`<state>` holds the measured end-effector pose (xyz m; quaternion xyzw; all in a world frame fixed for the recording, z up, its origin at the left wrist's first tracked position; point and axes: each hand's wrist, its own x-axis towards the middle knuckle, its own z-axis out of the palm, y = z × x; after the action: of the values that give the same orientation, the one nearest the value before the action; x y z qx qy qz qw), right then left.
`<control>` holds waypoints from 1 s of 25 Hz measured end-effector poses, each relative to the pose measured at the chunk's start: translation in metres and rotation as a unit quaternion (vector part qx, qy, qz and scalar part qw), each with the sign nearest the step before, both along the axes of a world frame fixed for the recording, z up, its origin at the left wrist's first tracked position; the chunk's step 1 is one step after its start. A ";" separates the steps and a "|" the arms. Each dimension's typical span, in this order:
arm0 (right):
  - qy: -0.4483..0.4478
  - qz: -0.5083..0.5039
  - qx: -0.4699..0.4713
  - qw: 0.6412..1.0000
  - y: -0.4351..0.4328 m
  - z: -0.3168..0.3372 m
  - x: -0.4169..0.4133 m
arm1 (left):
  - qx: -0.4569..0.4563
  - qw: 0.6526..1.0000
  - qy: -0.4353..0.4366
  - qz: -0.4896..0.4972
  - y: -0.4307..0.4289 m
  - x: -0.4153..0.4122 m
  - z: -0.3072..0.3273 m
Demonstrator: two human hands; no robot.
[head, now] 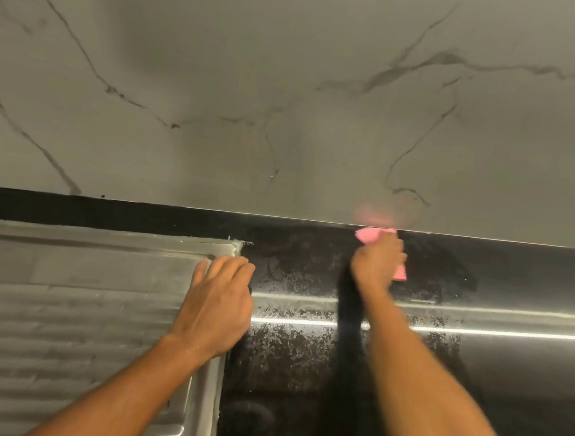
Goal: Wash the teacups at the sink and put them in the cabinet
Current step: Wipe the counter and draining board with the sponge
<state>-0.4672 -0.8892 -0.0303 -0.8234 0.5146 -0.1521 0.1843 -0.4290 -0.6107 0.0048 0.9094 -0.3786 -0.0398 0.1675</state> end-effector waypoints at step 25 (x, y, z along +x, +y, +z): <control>-0.013 0.240 0.017 0.971 0.072 0.013 -0.118 | -0.099 0.981 0.134 0.101 -0.046 -0.082 -0.007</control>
<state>-0.5854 -0.8172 -0.0169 -0.9174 0.3024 -0.1056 0.2363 -0.5110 -0.6572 -0.0017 0.9083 -0.2611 -0.1071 0.3088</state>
